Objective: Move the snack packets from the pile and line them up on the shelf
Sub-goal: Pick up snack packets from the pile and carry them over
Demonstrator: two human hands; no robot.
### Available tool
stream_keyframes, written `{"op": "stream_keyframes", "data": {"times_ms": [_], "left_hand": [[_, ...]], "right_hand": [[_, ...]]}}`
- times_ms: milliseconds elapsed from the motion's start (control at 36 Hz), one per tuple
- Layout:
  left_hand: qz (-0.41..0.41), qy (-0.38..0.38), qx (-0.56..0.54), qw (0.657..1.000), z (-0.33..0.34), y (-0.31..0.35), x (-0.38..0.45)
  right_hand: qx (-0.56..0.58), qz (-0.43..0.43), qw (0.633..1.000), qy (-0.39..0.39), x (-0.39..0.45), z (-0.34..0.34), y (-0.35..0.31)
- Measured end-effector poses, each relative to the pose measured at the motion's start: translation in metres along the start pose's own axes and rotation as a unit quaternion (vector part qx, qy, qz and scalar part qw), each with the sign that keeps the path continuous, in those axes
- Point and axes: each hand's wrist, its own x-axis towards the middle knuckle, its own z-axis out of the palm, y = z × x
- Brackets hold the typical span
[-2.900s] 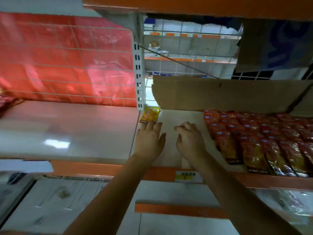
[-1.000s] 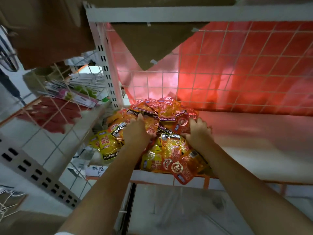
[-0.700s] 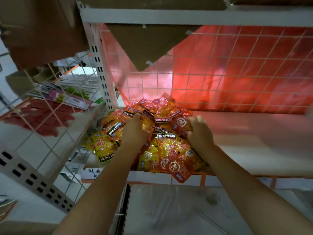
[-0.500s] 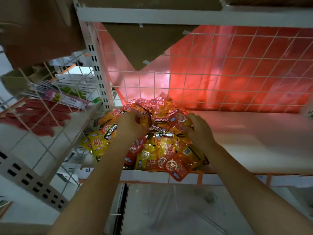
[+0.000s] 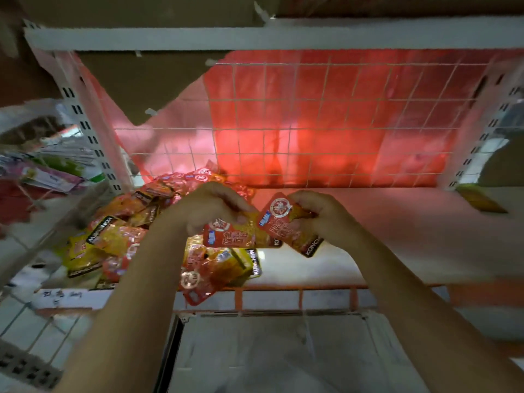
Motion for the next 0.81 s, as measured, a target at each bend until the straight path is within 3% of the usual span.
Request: {"op": "stream_keyframes", "data": {"times_ms": [194, 306, 389, 556, 806], "left_hand": [[-0.026, -0.058, -0.033, 0.997, 0.117, 0.039, 0.025], [-0.01, -0.099, -0.146, 0.984, 0.172, 0.06, 0.029], [-0.007, -0.104, -0.274, 0.956, 0.205, 0.061, 0.032], [-0.005, -0.053, -0.362, 0.931, 0.285, 0.063, 0.037], [-0.012, 0.059, -0.42, 0.905, 0.368, 0.081, 0.049]], "right_hand": [[0.019, 0.036, 0.999, 0.009, -0.042, -0.104, 0.035], [0.091, 0.041, 0.992, 0.081, -0.067, -0.155, 0.055], [0.146, 0.049, 0.978, 0.144, -0.08, -0.182, 0.068], [0.237, 0.09, 0.943, 0.217, -0.099, -0.21, 0.097], [0.188, 0.098, 0.949, 0.235, -0.134, -0.261, 0.124]]}}
